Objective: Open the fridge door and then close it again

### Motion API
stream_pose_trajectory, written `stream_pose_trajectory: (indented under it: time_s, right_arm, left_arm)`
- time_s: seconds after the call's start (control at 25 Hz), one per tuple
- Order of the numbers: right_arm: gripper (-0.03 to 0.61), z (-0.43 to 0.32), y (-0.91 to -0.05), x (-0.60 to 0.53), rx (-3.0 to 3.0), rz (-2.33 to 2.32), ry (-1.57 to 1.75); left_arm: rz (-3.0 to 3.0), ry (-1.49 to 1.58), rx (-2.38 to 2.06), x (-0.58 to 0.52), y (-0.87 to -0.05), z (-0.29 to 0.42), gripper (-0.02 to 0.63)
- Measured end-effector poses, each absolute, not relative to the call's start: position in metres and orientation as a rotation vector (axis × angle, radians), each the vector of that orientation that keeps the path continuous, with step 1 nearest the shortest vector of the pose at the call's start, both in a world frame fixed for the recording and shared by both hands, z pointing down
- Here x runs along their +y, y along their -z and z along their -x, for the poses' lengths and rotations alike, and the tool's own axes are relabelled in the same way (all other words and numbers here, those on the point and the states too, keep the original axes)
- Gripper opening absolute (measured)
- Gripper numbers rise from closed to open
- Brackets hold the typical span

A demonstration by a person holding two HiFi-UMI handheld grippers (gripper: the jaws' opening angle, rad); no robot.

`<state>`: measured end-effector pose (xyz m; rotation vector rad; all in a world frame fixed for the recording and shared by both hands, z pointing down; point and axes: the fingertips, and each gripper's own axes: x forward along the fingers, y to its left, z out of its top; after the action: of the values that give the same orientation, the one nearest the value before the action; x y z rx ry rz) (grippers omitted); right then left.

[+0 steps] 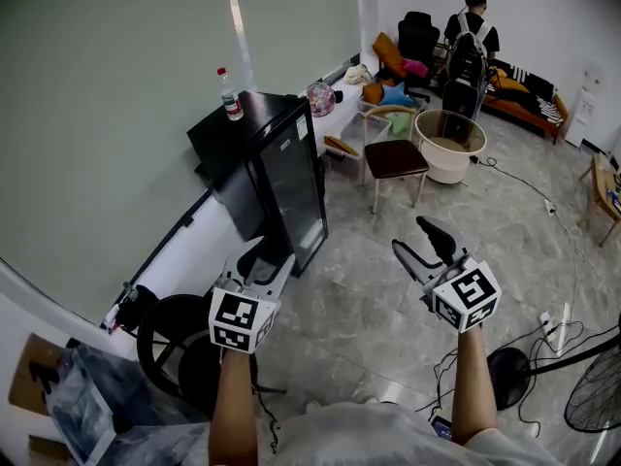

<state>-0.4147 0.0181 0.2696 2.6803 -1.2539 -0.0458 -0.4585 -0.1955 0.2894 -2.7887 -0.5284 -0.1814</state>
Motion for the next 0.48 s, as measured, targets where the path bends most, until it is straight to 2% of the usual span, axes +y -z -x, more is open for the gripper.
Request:
stream_pose_trajectory:
  time_s: [0.48]
  right_arm:
    - [0.230, 0.386, -0.308, 0.051, -1.330, -2.581, -0.054]
  left_arm:
    - [2.884, 0.294, -0.417, -0.165, -0.326, 0.446, 0.187]
